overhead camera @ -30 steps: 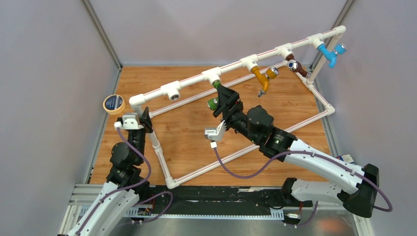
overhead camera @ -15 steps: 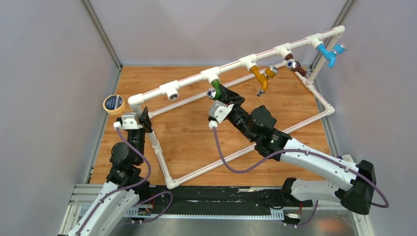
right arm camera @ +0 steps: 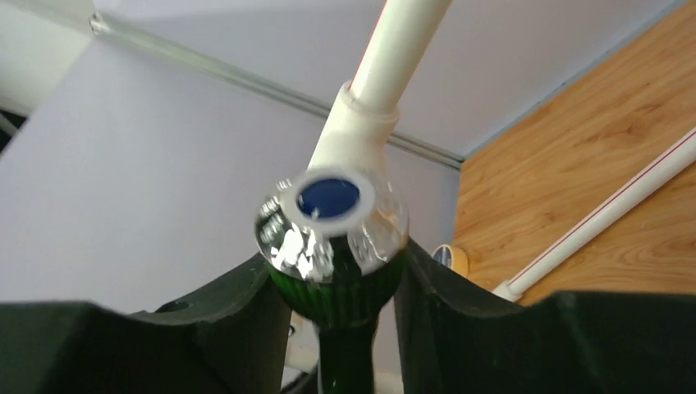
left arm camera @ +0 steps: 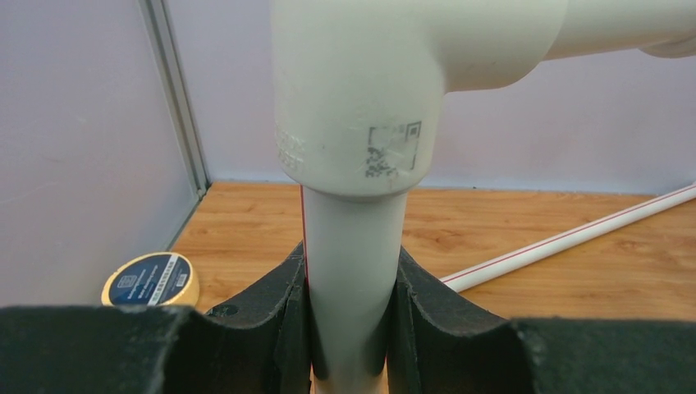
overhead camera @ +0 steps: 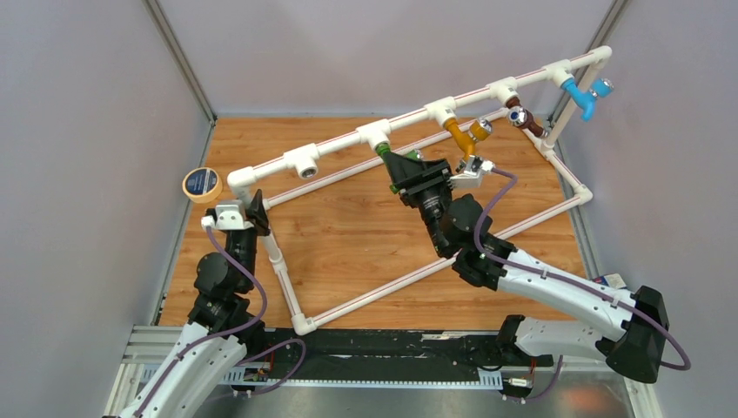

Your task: Install the water faucets

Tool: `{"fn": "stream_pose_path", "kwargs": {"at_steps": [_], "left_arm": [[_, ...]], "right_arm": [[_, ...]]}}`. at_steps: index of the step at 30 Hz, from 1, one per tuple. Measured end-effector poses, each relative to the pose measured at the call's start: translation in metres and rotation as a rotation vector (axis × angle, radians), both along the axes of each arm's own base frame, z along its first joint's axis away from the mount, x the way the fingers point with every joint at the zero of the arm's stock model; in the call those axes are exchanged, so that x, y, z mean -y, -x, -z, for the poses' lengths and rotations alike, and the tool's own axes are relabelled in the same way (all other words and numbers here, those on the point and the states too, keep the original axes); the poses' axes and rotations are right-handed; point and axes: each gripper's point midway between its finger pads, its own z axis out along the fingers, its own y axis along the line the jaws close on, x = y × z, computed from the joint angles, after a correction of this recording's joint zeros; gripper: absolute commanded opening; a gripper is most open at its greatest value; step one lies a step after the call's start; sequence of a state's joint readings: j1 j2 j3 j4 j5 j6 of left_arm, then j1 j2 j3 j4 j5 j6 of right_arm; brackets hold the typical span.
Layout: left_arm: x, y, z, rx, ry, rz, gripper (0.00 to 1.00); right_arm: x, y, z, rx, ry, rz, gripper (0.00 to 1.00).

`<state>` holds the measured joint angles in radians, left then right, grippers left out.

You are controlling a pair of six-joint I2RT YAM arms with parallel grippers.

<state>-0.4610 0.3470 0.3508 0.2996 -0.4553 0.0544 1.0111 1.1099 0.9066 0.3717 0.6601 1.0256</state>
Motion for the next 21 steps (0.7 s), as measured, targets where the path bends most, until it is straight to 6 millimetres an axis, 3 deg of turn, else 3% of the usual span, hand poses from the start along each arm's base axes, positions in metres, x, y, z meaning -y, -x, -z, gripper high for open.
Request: {"fn": "stream_pose_path", "kwargs": {"at_steps": [1,2,3,9,12,16,21], "left_arm": [[0.000,0.000,0.000,0.000,0.000,-0.002,0.00],[-0.001,0.000,0.000,0.001,0.001,-0.003,0.00],[-0.001,0.001,0.000,0.001,0.001,-0.002,0.00],[-0.001,0.001,0.000,0.000,0.001,-0.003,0.00],[-0.001,0.001,0.000,0.000,0.000,-0.003,0.00],[-0.001,0.000,0.000,-0.001,0.000,-0.003,0.00],[0.000,0.000,0.000,-0.002,-0.001,-0.003,0.00]], "right_arm": [[0.003,-0.001,-0.002,-0.015,-0.036,0.010,0.67],[0.010,-0.003,-0.004,-0.026,-0.072,0.034,0.92],[0.019,-0.006,-0.007,-0.026,-0.094,0.061,1.00],[0.060,0.011,-0.031,0.069,-0.107,0.095,1.00],[0.073,0.025,-0.039,0.159,0.013,0.093,1.00],[0.078,0.040,-0.046,0.337,0.315,0.082,1.00],[0.070,0.054,-0.051,0.702,0.967,0.052,1.00]]}}
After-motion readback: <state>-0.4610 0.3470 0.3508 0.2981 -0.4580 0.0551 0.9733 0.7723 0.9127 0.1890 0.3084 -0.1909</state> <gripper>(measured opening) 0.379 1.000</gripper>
